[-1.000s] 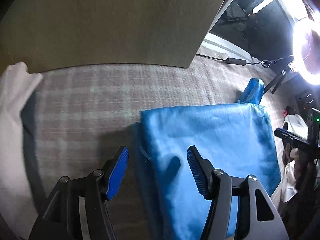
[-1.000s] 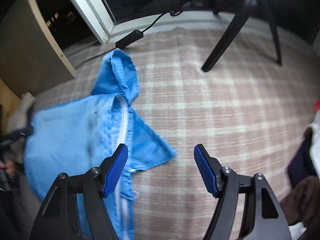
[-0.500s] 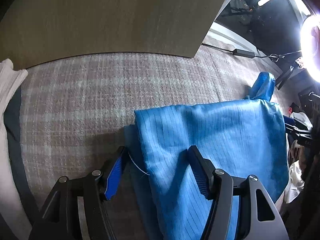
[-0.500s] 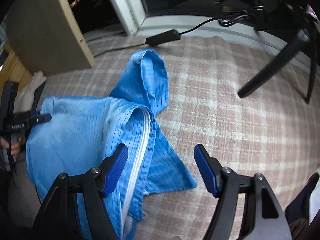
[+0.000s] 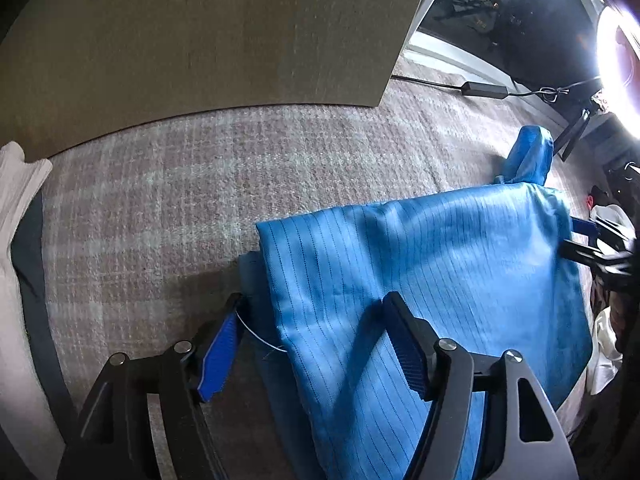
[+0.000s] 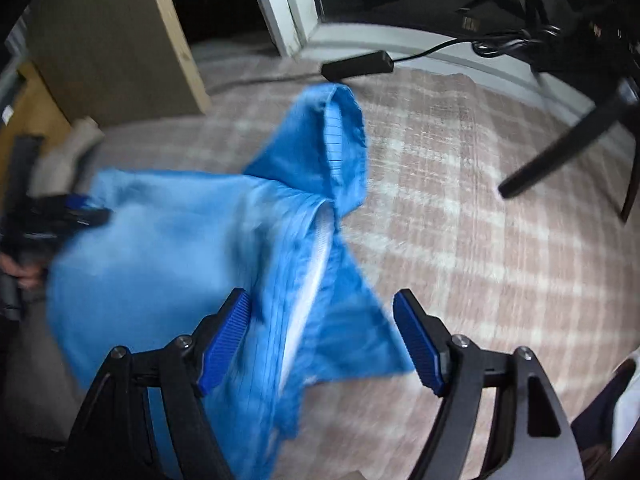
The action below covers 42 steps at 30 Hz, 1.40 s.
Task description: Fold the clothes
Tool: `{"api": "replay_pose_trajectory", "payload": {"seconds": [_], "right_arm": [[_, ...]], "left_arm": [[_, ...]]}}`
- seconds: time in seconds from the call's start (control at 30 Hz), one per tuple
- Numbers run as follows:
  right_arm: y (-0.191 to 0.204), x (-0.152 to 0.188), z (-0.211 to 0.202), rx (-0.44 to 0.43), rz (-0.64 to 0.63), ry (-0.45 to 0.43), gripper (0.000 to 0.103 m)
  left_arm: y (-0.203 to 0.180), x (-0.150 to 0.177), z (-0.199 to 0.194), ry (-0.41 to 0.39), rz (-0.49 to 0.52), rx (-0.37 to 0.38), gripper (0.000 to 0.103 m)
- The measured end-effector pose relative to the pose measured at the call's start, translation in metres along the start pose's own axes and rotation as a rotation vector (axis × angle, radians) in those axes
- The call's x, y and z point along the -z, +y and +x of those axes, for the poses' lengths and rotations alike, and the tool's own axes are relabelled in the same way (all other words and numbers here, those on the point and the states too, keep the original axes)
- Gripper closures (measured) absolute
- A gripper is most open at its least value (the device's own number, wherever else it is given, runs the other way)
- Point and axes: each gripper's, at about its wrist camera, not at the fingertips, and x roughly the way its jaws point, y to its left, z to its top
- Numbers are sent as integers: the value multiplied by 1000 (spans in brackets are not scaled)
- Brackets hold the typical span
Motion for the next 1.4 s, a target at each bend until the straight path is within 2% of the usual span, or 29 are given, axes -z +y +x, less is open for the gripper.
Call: {"api": "replay_pose_trajectory", "payload": {"seconds": [0.17,0.23,0.37,0.77,0.87,0.93,1.0,1.2,1.3,1.33,1.4], "right_arm": [[-15,-1,-11,-116,56,-69,30],[-19,-1,1,-74,26,-27,30],[-25,-1,20,-120,20,17,29],[-42,47,-12,-485,286,-150,28],[-40,55,-1,-567,334,-163,29],[-37,59,4,-618,361,-174,34],[-31,59,-1,-643,354,-196,34],[-12,49,-26,-587,258,-206,35],[-9,41,-26,-488,215,-182,35],[-12,40,-25,-468,218,-176,37],[-19,38,-18,-415,222,-154,47]], "left_arm": [[1,1,0,-4,16,0,36],[-1,-1,1,-2,18,-2,35],[-6,-2,4,2,42,-25,34],[-16,-6,12,13,52,-58,33],[-21,-8,14,16,47,-68,32],[-25,-10,16,18,44,-74,32],[-27,-10,17,19,46,-78,32],[-36,-11,21,21,50,-95,32],[-39,-11,22,20,49,-95,32],[-39,-11,21,20,49,-92,32],[-37,-11,21,21,52,-91,32]]}}
